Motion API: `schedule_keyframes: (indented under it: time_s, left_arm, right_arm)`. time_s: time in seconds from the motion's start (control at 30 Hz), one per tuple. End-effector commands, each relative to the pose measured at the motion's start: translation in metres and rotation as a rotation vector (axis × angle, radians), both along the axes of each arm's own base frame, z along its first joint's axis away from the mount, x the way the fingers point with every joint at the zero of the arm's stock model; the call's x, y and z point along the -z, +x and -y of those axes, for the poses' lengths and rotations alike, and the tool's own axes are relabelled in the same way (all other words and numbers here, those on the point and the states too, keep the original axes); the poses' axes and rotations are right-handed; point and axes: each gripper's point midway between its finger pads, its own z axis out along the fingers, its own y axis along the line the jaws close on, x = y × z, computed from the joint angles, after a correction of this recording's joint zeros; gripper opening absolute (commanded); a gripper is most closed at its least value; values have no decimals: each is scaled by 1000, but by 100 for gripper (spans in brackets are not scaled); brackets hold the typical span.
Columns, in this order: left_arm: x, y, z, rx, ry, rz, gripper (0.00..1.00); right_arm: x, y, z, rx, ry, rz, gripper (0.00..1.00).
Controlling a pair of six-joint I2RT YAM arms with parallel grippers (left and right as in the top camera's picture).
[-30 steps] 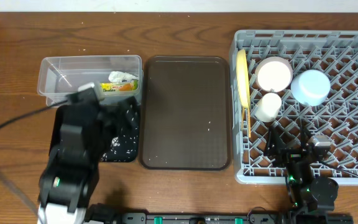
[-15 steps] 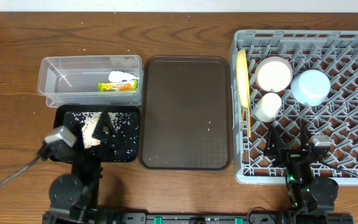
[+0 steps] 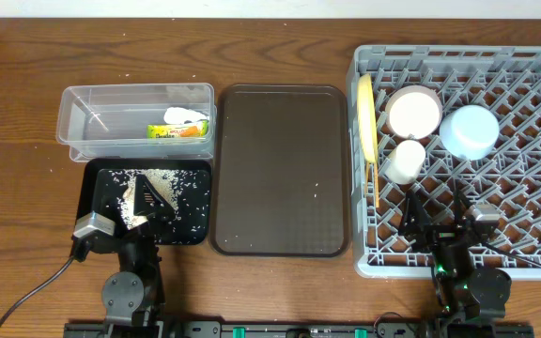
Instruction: Sort waste into correct bins and load items into the dishwasher rack
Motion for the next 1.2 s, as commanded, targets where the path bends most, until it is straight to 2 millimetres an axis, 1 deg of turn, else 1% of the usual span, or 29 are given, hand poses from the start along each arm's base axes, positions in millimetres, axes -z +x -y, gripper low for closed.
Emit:
schedule_keyframes:
  time_s: [0.0, 0.1, 0.23, 0.4, 0.53, 1.0, 1.17]
  left_arm:
    - [3, -3, -8, -39, -10, 21, 90]
    - [15, -1, -9, -43, -11, -2, 90]
    - [22, -1, -9, -43, -7, -35, 90]
    - [38, -1, -10, -50, 0, -103, 90]
    - [60, -2, -10, -51, 9, -197, 90]
    - [62, -2, -10, -50, 11, -208, 90]
    - [63, 1, 2, 26, 8, -208, 90]
  right_arm:
    - [1, 0, -1, -4, 14, 1, 99]
    - [1, 0, -1, -5, 14, 0, 99]
    - [1, 0, -1, -5, 14, 0, 99]
    - [1, 0, -1, -4, 14, 0, 99]
    - [1, 0, -1, -4, 14, 0, 99]
    - [1, 0, -1, -4, 14, 0, 99]
    - [1, 0, -1, -4, 14, 0, 99]
